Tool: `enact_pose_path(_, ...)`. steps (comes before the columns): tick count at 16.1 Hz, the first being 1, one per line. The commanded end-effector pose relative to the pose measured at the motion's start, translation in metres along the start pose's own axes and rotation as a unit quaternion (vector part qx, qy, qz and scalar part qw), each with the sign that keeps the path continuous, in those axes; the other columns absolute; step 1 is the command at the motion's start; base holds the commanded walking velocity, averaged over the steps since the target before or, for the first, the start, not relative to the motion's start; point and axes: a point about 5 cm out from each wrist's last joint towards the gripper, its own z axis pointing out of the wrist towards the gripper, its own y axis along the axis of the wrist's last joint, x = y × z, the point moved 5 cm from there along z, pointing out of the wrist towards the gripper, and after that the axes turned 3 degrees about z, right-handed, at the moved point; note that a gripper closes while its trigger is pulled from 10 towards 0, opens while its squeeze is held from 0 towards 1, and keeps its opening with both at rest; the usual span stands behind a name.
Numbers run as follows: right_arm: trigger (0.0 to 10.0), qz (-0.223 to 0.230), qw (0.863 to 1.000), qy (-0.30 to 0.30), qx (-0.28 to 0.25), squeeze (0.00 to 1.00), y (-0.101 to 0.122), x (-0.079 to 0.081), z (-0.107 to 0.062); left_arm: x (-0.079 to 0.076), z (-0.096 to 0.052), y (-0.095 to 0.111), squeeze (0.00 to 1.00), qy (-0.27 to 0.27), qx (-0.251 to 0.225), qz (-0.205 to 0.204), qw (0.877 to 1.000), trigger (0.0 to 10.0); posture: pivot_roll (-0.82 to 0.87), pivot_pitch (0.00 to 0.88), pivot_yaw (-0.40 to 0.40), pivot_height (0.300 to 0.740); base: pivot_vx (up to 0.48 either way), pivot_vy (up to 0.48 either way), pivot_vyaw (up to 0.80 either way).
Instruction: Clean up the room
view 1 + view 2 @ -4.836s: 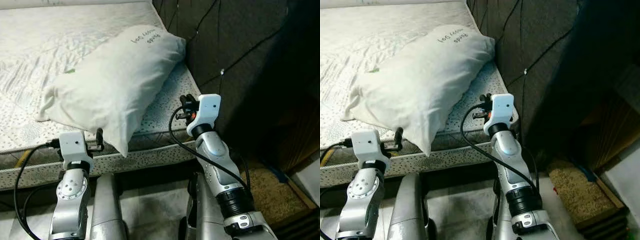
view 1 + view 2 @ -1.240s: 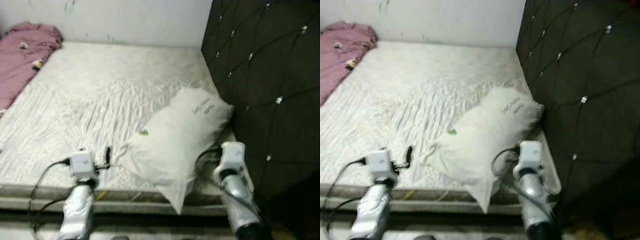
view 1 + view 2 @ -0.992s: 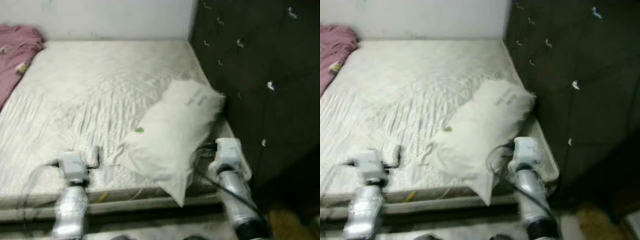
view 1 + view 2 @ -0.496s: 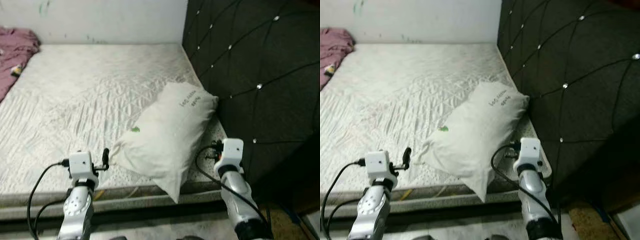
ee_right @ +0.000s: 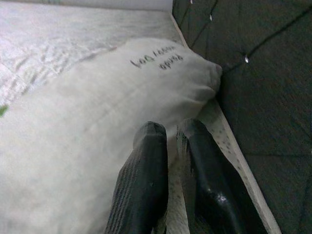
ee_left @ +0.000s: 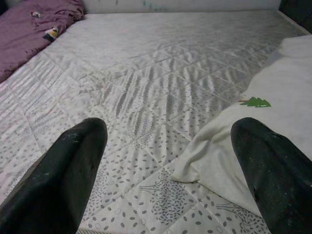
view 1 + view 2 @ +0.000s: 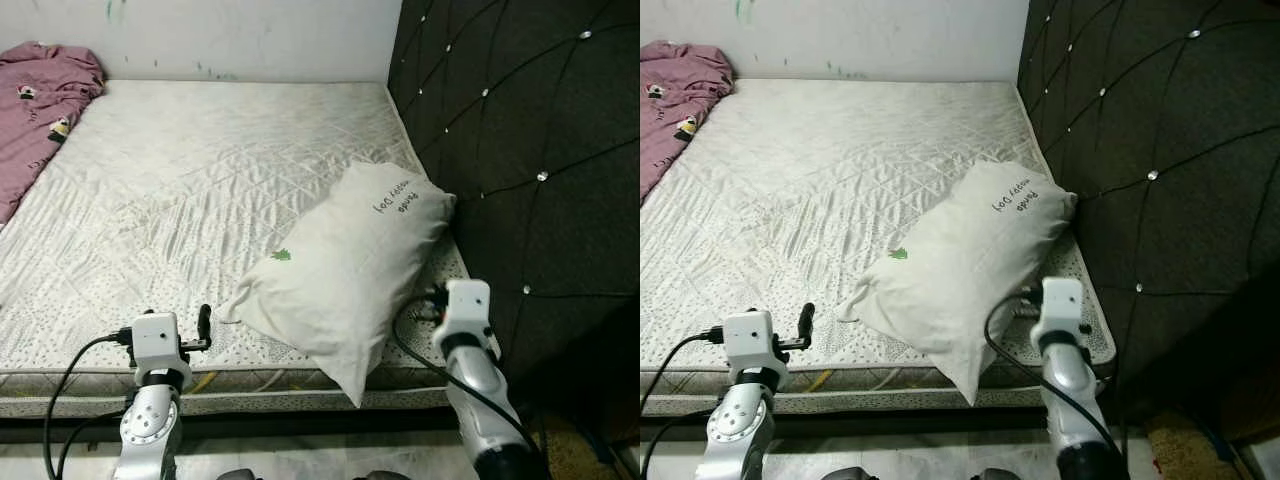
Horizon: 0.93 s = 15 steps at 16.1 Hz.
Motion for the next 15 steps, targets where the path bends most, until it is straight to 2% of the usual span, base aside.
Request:
enact_pose_path(1,10.0,0.003,1.000,0.014,-0.011,0.00,0.005,0.002,-0.002,0.003,-0.004,0.000,0.00,-0.004,-0.002,0.004,1.000,10.0,0.01,0.000,0.008,0.740,0.000,0.000,0.00)
enact_pose_path(3,10.0,-0.003,1.000,0.018,-0.001,0.00,0.000,-0.001,-0.004,0.005,-0.006,-0.002,0.00,-0.002,-0.001,0.006,1.000,10.0,0.01,0.000,0.006,0.740,0.000,0.000,0.00)
enact_pose_path(4,10.0,0.000,1.000,0.020,0.002,0.53,-0.001,-0.001,-0.004,0.004,-0.005,-0.003,0.13,-0.003,0.001,0.005,1.000,10.0,0.01,0.000,0.006,0.740,0.000,0.000,0.00)
enact_pose_path(5,10.0,0.009,1.000,0.024,-0.001,1.00,0.000,0.000,-0.003,0.004,-0.004,-0.004,0.98,-0.004,0.003,0.002,1.000,10.0,0.01,0.000,0.001,0.740,0.000,0.000,0.00)
enact_pose_path(6,10.0,0.005,1.000,0.017,-0.005,1.00,0.002,-0.002,-0.002,0.004,-0.003,-0.003,1.00,-0.004,0.002,-0.001,1.000,10.0,0.02,0.000,0.000,0.740,0.000,0.000,0.00)
enact_pose_path(9,10.0,0.007,1.000,0.009,-0.003,1.00,0.001,-0.004,0.001,0.005,-0.002,-0.003,1.00,-0.002,0.003,0.003,1.000,10.0,0.02,0.000,0.003,0.740,0.000,0.000,0.00)
enact_pose_path(10,10.0,0.008,1.000,0.009,-0.003,1.00,0.001,-0.004,0.001,0.005,-0.002,-0.004,0.94,-0.001,0.004,0.005,1.000,10.0,0.02,0.000,0.003,0.740,0.000,0.000,0.00)
enact_pose_path(11,10.0,0.009,1.000,0.006,-0.003,1.00,0.000,-0.005,0.001,0.005,-0.001,-0.004,0.00,-0.002,0.005,0.006,1.000,10.0,0.02,0.000,0.007,0.740,0.000,0.000,0.00)
enact_pose_path(15,10.0,0.016,1.000,-0.011,0.000,1.00,-0.002,-0.010,0.002,0.002,0.002,-0.004,0.00,-0.007,0.008,0.008,1.000,10.0,0.01,0.000,0.012,0.740,0.000,0.000,0.00)
